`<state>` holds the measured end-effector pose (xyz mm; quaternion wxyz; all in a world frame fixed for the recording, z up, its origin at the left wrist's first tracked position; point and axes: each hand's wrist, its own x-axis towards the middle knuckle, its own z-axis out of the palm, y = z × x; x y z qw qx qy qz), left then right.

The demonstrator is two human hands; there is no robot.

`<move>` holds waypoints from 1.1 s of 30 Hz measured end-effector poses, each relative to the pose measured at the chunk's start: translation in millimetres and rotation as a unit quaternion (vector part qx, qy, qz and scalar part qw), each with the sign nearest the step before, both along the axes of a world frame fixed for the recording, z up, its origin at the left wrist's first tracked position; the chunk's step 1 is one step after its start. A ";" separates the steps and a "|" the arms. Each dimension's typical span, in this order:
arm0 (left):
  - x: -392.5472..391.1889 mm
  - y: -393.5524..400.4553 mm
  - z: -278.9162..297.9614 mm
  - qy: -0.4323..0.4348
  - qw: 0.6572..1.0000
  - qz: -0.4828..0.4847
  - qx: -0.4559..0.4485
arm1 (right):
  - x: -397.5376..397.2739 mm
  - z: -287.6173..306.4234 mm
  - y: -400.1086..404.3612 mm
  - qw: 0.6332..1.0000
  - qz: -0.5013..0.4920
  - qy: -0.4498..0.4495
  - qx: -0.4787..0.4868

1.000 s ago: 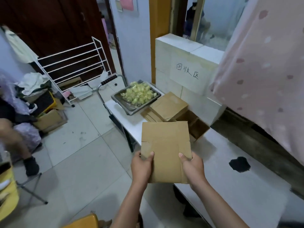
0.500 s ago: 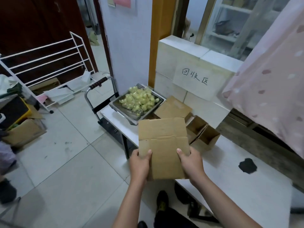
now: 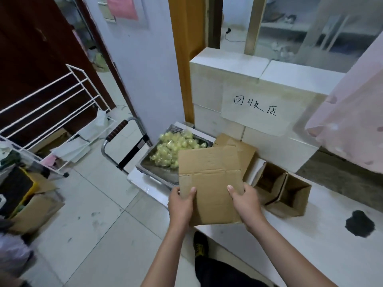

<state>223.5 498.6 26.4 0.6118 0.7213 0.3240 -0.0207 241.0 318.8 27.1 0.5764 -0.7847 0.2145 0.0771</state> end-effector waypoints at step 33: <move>228.3 -65.1 -89.7 0.040 0.754 -0.549 0.358 | 176.0 -78.2 -19.2 0.927 -0.307 0.198 -0.084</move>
